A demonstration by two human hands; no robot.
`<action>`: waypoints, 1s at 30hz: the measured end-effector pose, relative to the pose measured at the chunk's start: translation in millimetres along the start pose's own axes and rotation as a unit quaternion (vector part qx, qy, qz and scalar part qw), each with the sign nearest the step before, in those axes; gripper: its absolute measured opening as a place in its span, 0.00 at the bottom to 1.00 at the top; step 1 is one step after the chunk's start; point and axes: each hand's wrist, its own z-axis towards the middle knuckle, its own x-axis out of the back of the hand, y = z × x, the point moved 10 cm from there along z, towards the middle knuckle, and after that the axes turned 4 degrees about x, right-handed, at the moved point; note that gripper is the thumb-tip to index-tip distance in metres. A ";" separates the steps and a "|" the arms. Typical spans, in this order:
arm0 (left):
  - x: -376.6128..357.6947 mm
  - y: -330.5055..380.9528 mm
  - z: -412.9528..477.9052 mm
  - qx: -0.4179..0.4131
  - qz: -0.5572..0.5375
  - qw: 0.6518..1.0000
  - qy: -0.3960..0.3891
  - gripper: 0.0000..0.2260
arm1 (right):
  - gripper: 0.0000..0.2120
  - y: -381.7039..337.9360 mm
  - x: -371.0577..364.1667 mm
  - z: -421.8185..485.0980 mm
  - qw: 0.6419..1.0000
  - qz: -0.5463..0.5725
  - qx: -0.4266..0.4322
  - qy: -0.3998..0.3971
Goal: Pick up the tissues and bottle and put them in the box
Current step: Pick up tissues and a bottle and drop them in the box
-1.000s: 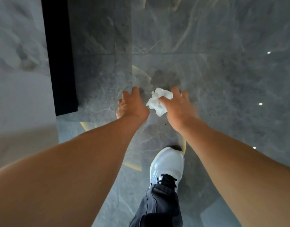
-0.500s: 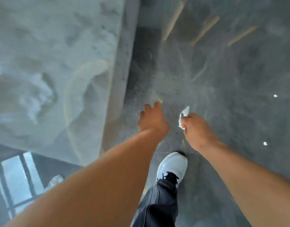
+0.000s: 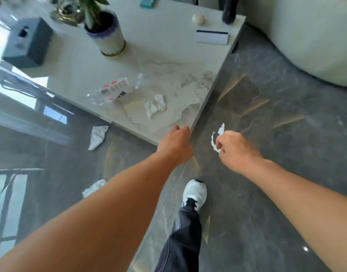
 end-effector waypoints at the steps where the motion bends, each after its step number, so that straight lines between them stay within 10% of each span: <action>1: 14.6 -10.0 -9.0 0.004 0.010 1.000 0.004 0.19 | 0.08 -14.7 2.0 -7.4 1.000 -0.008 0.017 -0.014; 17: 174.6 -149.6 116.9 0.038 0.171 0.966 0.189 0.30 | 0.20 -183.9 -16.9 209.2 0.989 0.033 0.146 0.000; 22: 184.5 -176.8 166.7 0.053 0.219 0.956 0.188 0.37 | 0.38 -176.1 -87.2 241.7 0.986 -0.063 0.091 -0.128; 30: 160.7 -201.9 168.0 0.141 0.139 0.974 0.112 0.34 | 0.18 -179.9 -77.3 232.7 0.984 -0.111 0.137 -0.032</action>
